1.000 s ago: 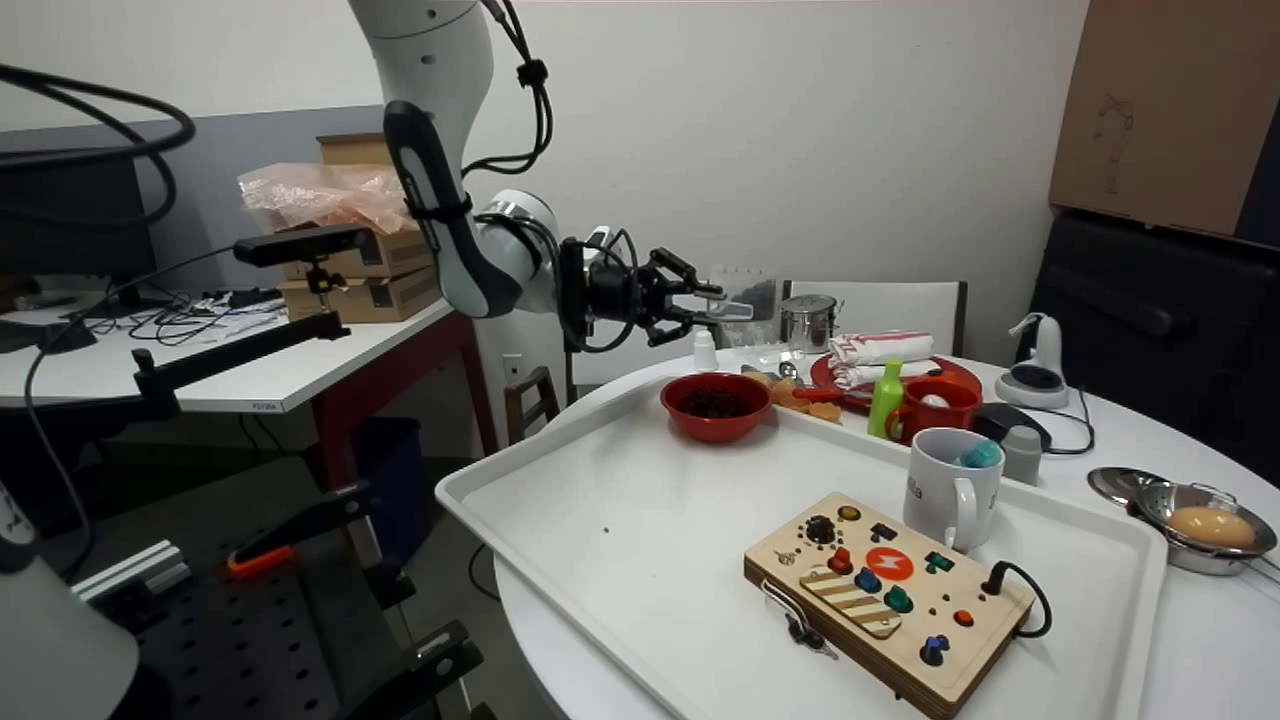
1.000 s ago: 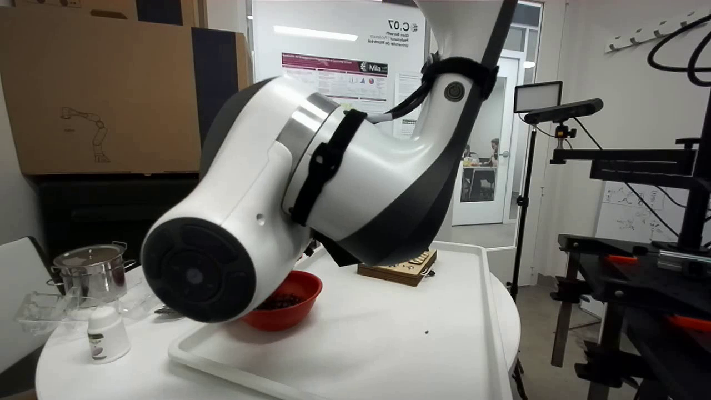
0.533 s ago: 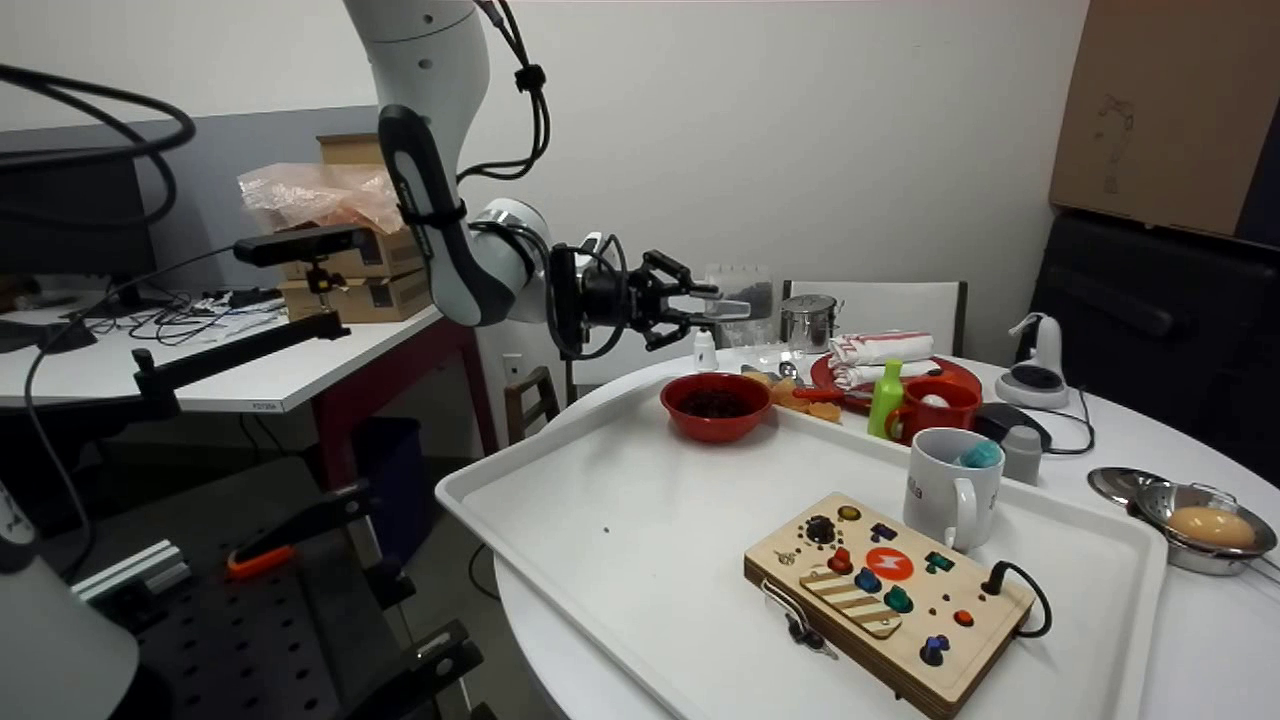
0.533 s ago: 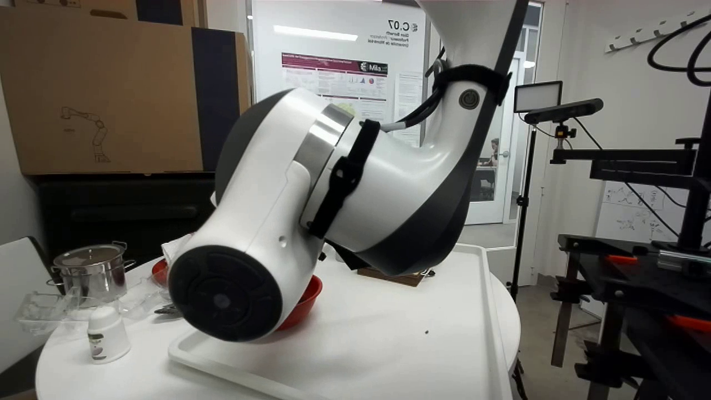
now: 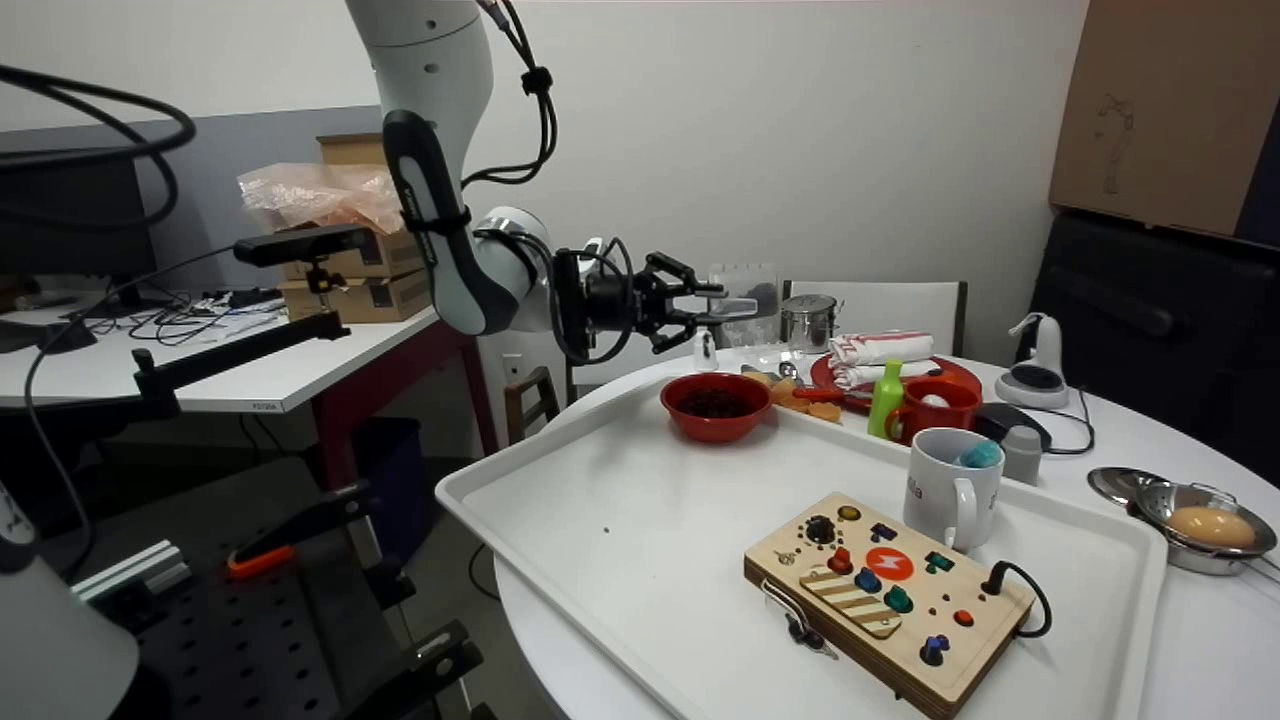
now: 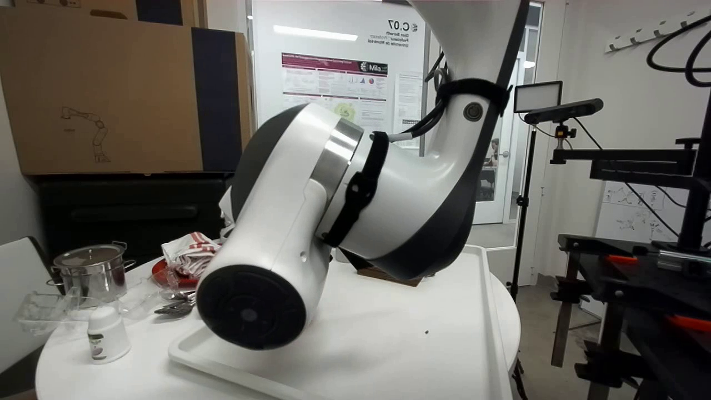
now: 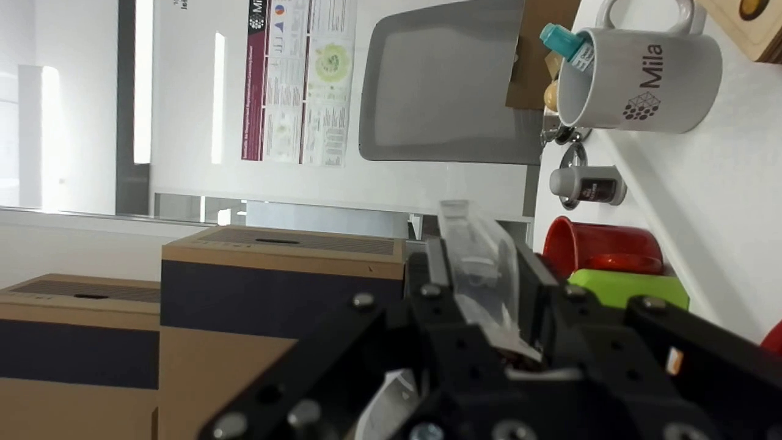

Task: Pour all the beans in the jar into the red bowl

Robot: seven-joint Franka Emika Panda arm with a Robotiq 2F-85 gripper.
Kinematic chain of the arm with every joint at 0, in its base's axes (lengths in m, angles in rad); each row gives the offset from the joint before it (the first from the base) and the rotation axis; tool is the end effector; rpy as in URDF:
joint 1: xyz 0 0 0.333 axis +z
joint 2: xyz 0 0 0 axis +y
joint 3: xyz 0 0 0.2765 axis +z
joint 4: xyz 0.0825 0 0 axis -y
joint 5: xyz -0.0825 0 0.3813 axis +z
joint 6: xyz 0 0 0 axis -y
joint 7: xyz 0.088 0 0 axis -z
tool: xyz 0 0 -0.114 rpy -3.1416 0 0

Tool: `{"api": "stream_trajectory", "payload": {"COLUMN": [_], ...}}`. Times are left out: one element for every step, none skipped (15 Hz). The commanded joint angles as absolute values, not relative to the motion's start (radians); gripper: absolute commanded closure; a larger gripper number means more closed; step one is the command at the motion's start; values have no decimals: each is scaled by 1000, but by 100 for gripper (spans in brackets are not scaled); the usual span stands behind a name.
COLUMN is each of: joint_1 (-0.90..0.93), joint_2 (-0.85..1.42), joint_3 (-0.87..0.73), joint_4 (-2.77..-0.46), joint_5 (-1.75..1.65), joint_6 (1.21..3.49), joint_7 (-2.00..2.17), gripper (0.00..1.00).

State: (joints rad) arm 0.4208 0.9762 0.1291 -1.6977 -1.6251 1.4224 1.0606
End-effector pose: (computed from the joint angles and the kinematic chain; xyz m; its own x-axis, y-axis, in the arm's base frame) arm 0.5382 0.1808 0.0472 0.8900 0.4546 -0.0351 0.0085 0.0604 0.9981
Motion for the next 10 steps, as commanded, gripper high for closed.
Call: {"api": "stream_trajectory", "payload": {"joint_1": [414, 413, 410, 408, 407, 404, 402, 403, 405, 409], "joint_2": [987, 990, 992, 995, 998, 999, 1001, 1001, 1001, 1002], "joint_3": [137, 137, 138, 140, 139, 142, 143, 142, 140, 138], "joint_4": [-1716, -1716, -1716, -1715, -1713, -1712, -1711, -1710, -1710, -1710], "joint_5": [-1677, -1684, -1687, -1690, -1692, -1691, -1691, -1693, -1699, -1707], "joint_6": [1381, 1374, 1369, 1363, 1351, 1346, 1341, 1332, 1322, 1311], "joint_7": [1084, 1087, 1088, 1093, 1104, 1110, 1113, 1120, 1126, 1132], "gripper": [93, 93, 93, 93, 93, 93, 93, 93, 93, 93]}}
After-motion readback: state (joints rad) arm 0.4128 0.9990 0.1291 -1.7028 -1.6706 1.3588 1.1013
